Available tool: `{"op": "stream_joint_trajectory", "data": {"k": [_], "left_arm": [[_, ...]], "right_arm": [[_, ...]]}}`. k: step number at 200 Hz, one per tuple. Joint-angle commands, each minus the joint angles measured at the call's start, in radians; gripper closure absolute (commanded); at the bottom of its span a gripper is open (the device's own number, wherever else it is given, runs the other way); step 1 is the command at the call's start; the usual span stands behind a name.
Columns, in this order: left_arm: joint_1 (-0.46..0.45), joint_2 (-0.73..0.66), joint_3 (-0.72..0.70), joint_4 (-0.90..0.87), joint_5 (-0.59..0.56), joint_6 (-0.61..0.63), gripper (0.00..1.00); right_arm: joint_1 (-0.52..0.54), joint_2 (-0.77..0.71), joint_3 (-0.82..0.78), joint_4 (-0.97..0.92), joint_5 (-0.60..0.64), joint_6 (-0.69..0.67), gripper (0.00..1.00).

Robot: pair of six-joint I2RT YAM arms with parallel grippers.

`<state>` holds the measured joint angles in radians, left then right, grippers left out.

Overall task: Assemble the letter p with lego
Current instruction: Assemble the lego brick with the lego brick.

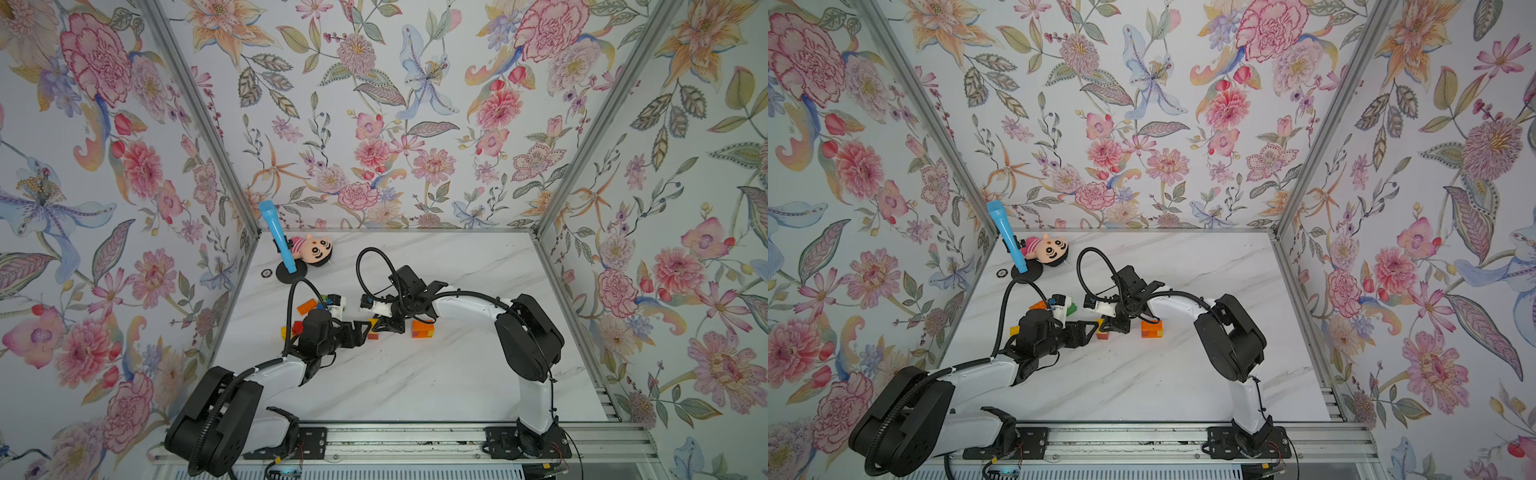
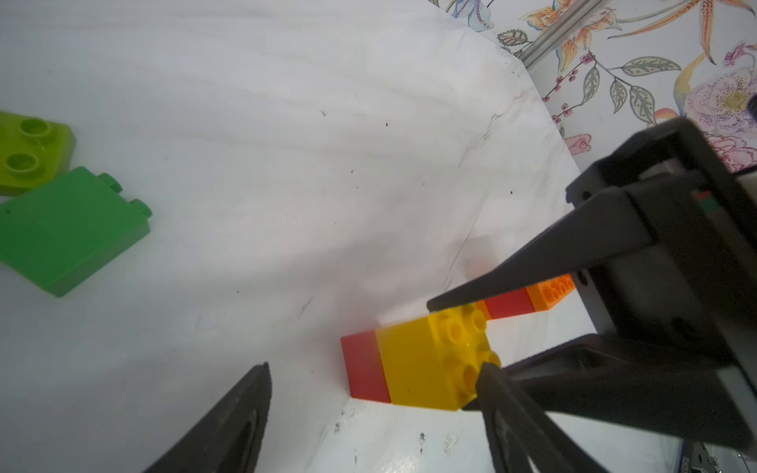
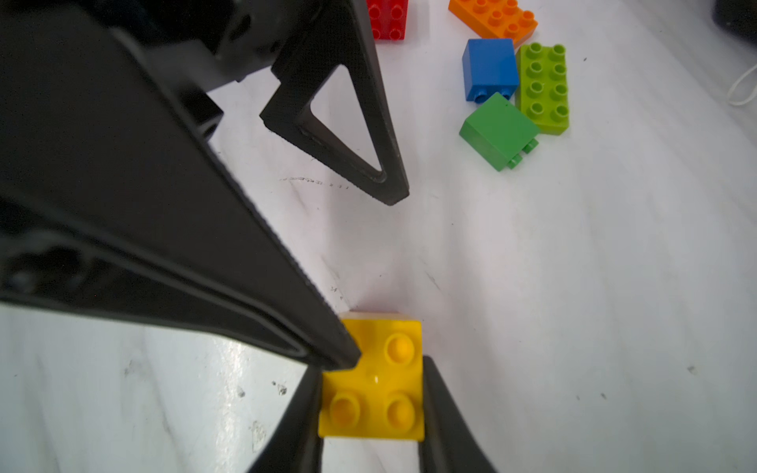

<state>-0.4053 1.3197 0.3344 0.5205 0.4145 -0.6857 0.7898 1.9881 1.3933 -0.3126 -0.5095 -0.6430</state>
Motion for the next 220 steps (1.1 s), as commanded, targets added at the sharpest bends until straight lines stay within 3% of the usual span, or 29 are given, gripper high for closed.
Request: {"op": "stream_joint_trajectory", "data": {"k": [1,58,91,162,220], "left_arm": [[-0.019,0.051,0.016,0.05,0.011,-0.027,0.25],[-0.043,0.103,-0.012,0.069,-0.015,-0.036,0.51],[-0.064,0.133,-0.027,0.085,-0.031,-0.043,0.61],[-0.082,0.15,-0.061,0.077,-0.077,-0.035,0.7],[-0.112,0.158,-0.092,0.076,-0.115,-0.037,0.71]], "right_arm": [[0.006,0.058,-0.013,-0.054,0.037,0.005,0.88],[0.013,0.071,-0.004,-0.048,0.048,0.027,0.89],[0.017,0.077,-0.002,-0.037,0.051,0.038,0.86],[0.013,0.1,0.009,-0.033,0.04,0.064,0.86],[0.013,0.092,-0.008,-0.019,0.04,0.071,0.84]]}}
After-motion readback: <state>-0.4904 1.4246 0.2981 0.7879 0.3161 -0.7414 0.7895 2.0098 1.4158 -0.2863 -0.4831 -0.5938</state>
